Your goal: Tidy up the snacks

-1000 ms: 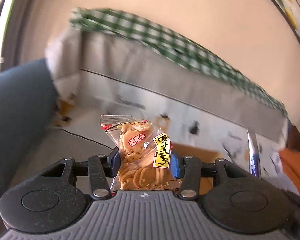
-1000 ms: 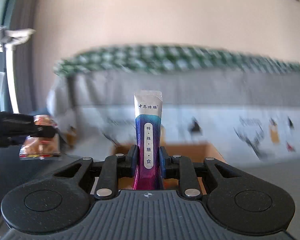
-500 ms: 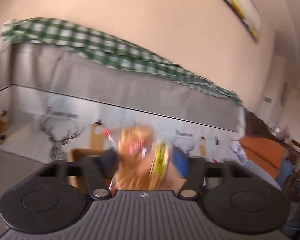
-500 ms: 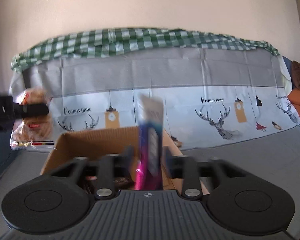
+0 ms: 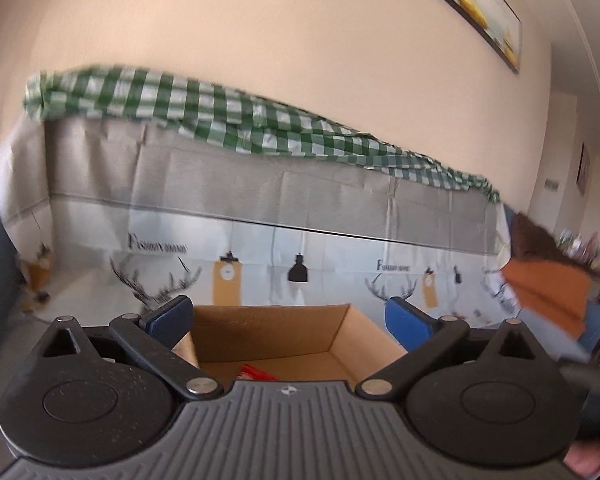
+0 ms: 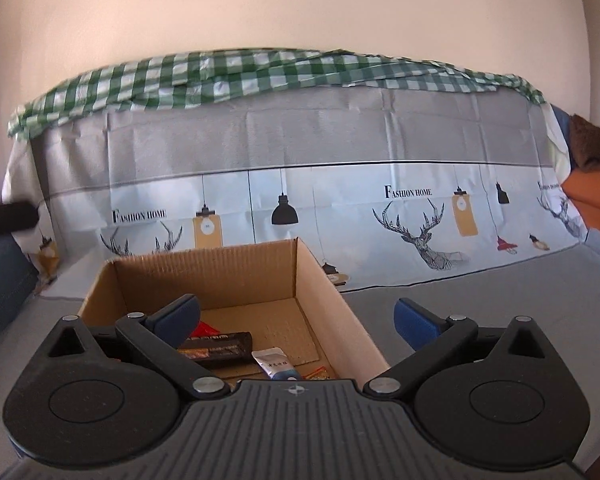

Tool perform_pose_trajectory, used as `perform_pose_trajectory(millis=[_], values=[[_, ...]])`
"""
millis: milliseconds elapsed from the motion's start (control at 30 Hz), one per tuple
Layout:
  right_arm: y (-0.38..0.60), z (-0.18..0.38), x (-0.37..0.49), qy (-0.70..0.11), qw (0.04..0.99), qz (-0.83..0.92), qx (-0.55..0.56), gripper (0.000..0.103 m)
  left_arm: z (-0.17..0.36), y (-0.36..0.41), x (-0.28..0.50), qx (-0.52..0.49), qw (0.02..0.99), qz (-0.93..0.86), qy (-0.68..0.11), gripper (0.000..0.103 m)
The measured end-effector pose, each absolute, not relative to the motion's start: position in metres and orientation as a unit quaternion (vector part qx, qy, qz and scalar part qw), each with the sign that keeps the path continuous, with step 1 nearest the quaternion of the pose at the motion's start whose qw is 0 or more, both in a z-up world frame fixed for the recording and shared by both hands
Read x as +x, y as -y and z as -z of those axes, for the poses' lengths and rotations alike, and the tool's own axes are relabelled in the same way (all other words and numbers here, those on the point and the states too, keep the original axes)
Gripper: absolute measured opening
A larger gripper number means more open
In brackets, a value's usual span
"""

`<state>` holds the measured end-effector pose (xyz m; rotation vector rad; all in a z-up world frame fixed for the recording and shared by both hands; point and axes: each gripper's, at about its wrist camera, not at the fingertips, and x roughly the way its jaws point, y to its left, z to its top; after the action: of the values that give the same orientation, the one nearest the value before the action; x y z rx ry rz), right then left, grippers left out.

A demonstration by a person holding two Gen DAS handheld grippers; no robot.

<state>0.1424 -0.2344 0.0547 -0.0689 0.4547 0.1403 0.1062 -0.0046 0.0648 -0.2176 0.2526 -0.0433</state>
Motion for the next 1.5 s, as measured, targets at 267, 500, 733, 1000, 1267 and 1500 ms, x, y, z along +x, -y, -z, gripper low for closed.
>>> perform_pose_trajectory(millis=[267, 500, 733, 1000, 1267, 1500], values=[[0.264, -0.059, 0.107, -0.264, 0.961, -0.078, -0.005, 0.102, -0.065, 0.022, 0.047, -0.096, 0.98, 0.02, -0.174, 0.102], [0.278, -0.042, 0.056, -0.278, 0.956, -0.092, -0.008, 0.102, -0.029, 0.055, 0.009, -0.096, 0.957, -0.039, -0.27, 0.102], [0.254, -0.028, 0.05, -0.275, 0.954, -0.099, -0.065, 0.102, 0.001, 0.057, 0.027, -0.096, 0.941, -0.052, -0.322, 0.102], [0.258, -0.025, 0.057, -0.286, 0.953, -0.091, -0.047, 0.102, -0.001, 0.04, 0.036, -0.117, 0.932, -0.07, -0.334, 0.102], [0.252, -0.024, 0.057, -0.287, 0.951, -0.097, -0.059, 0.102, 0.002, 0.045, 0.037, -0.107, 0.933, -0.059, -0.338, 0.102], [0.247, -0.023, 0.057, -0.287, 0.95, -0.099, -0.07, 0.102, 0.003, 0.046, 0.04, -0.106, 0.932, -0.051, -0.342, 0.102]])
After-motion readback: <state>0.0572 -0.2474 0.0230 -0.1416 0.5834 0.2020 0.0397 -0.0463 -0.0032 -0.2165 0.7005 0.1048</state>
